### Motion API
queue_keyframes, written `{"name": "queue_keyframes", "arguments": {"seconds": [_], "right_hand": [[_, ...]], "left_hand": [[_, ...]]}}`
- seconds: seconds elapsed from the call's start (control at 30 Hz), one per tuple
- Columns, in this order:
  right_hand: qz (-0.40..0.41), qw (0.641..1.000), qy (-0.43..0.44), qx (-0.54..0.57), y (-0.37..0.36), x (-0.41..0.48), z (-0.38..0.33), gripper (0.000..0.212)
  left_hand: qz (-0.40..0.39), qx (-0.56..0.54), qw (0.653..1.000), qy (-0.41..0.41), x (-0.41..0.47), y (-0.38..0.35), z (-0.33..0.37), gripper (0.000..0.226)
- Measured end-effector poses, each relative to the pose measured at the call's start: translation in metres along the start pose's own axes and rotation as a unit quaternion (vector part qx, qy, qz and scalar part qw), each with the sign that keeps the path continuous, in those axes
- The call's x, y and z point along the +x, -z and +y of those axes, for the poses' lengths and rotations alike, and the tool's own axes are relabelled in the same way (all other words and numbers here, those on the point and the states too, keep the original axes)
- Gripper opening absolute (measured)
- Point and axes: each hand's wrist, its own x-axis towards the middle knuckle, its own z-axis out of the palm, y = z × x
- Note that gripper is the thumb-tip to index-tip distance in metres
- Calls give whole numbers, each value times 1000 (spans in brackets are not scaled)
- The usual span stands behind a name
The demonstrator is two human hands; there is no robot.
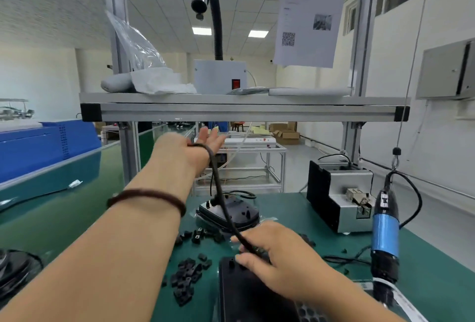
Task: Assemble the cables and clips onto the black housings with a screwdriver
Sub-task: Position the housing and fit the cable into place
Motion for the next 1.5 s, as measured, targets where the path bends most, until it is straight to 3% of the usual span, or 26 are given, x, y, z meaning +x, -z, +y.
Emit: {"name": "queue_keyframes", "arguments": {"seconds": [0.1, 0.17, 0.2, 0.27, 0.33, 0.37, 0.43, 0.47, 0.5, 0.6, 0.67, 0.83, 0.9, 1.03, 1.17, 1.27, 1.3, 1.4, 1.43, 1.5], "right_hand": [[66, 981, -112, 141, -3, 12, 6, 26], [95, 943, -190, 258, -1, 20, 14, 22], [96, 919, -209, 321, 0, 24, 17, 17], [100, 879, -225, 409, 0, 28, 19, 12], [114, 865, -235, 429, -3, 29, 20, 12], [121, 863, -240, 427, -4, 30, 20, 13], [122, 858, -245, 434, -6, 32, 18, 15], [121, 855, -244, 441, -5, 32, 17, 16], [119, 852, -241, 449, -4, 31, 16, 16], [118, 860, -214, 447, -1, 32, 13, 15], [127, 850, -191, 474, 2, 33, 11, 16], [117, 806, -118, 568, 9, 35, 5, 21], [106, 778, -107, 610, 5, 35, 1, 24], [117, 706, -129, 686, -9, 35, -2, 21], [122, 697, -126, 695, -12, 37, -3, 26], [108, 707, -125, 688, -12, 40, -3, 32], [106, 713, -122, 683, -12, 41, -3, 33], [101, 755, -113, 638, -11, 42, -3, 34], [103, 771, -112, 619, -10, 42, -3, 34], [113, 784, -119, 599, -9, 42, -2, 38]], "left_hand": [[-13, 0, 1000, 0, 17, 3, -1, 49], [-40, 165, 985, 23, 18, 27, -7, 83], [-61, 282, 957, 27, 18, 43, -17, 97], [-96, 485, 868, 33, 10, 83, -42, 96], [-112, 638, 762, 2, 1, 123, -65, 54], [-149, 705, 693, -28, -3, 141, -72, 34], [-185, 817, 540, -79, -10, 168, -78, 59], [-161, 845, 502, -96, -12, 174, -79, 66], [-137, 857, 487, -95, -14, 176, -78, 64], [-126, 835, 528, -93, -11, 171, -81, 27], [-159, 818, 545, -94, -13, 166, -77, 18], [-252, 821, 504, -97, -24, 153, -68, 16], [-245, 831, 491, -90, -26, 154, -68, 20], [-232, 832, 499, -68, -33, 165, -75, 27], [-217, 836, 500, -62, -34, 177, -80, 24], [-247, 850, 466, -5, -27, 172, -68, 41], [-264, 818, 511, 20, -24, 167, -60, 54], [-254, 580, 773, 41, -20, 131, -36, 76], [-236, 501, 832, 25, -16, 117, -28, 76], [-201, 350, 914, -20, -6, 87, -14, 65]]}}
